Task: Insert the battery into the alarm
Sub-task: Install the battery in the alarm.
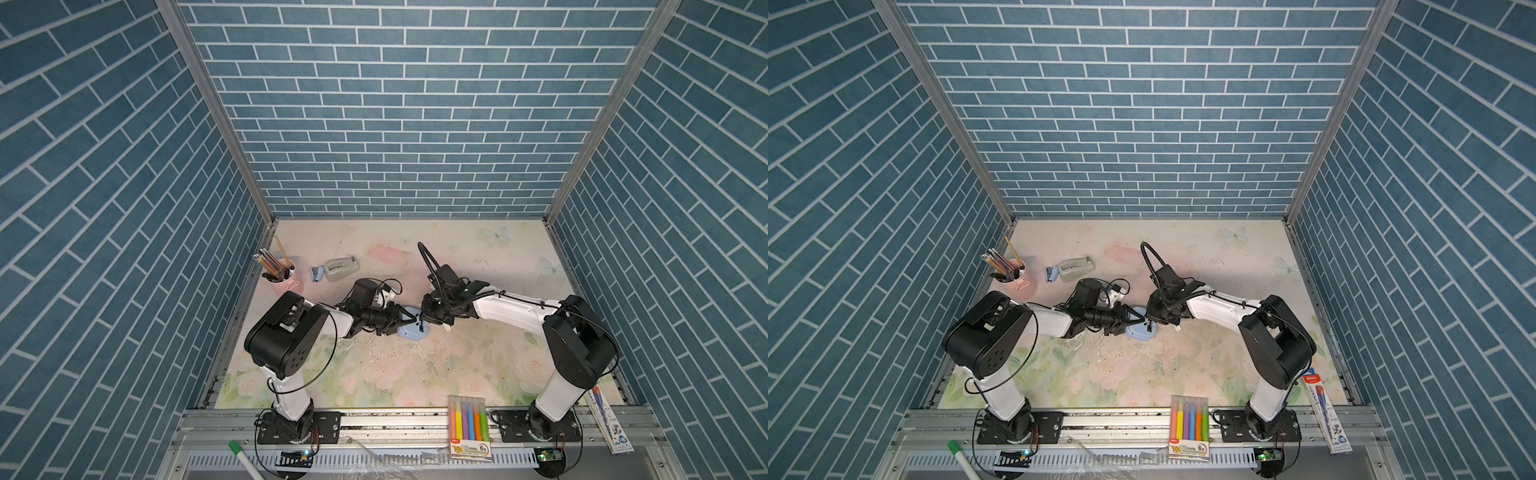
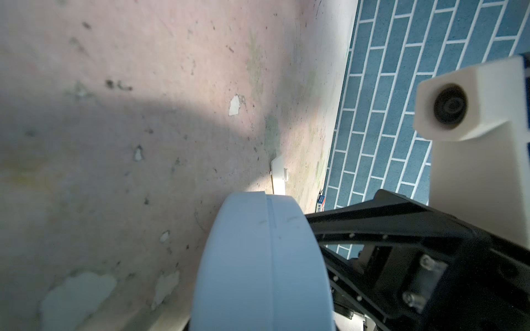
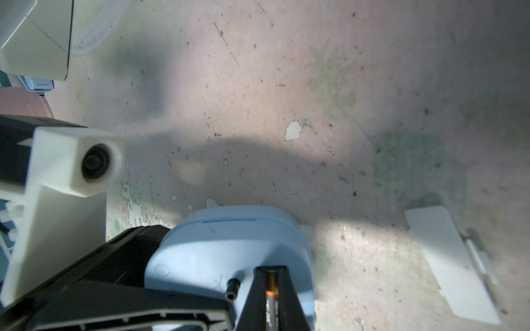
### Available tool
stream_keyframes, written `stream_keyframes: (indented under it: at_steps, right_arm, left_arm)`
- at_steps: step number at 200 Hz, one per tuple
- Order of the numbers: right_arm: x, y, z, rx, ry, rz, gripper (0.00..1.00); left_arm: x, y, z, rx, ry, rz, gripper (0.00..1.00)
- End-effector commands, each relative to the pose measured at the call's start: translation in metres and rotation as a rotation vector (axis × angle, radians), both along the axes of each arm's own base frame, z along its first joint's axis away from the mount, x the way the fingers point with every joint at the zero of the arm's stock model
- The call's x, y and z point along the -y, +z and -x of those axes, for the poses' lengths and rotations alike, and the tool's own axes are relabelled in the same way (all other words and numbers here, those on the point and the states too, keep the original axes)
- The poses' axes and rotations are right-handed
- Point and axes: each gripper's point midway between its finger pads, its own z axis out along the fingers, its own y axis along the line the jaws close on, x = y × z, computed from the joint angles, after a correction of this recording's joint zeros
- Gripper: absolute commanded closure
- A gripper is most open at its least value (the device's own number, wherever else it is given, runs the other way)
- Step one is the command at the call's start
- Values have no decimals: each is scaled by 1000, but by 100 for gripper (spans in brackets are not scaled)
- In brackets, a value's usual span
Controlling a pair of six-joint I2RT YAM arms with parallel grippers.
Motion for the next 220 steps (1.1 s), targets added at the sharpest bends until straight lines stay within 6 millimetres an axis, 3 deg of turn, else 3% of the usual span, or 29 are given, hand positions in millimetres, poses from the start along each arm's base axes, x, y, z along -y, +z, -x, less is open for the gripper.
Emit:
stream_keyframes:
  at_steps: [1,32,54,86,104,131,140,220]
  right_arm:
    - [1,-11,63,-166,138,63,88]
    - [10,39,33,42,148,84,73]
    - [18,59,22,103,132,75,65]
    - [28,69,13,122,98,-51,55]
    - [30,80,8,127,70,-212,49]
    - [17,102,9,146,124,-415,44]
    - [14,105,9,149,130,-444,35]
    - [14,125,0,209,103,-551,30]
  left_arm:
    - [-8,-26,-2,-34,62,-96,100]
    - [-7,-25,-1,-30,58,-88,100]
    - [-4,-18,-4,-18,54,-55,100]
    - [3,8,-9,35,70,41,100]
    - [8,37,-15,79,97,163,100]
    - [14,83,-22,134,132,363,100]
    - [15,96,-23,154,130,420,100]
    - [11,126,-10,242,93,454,100]
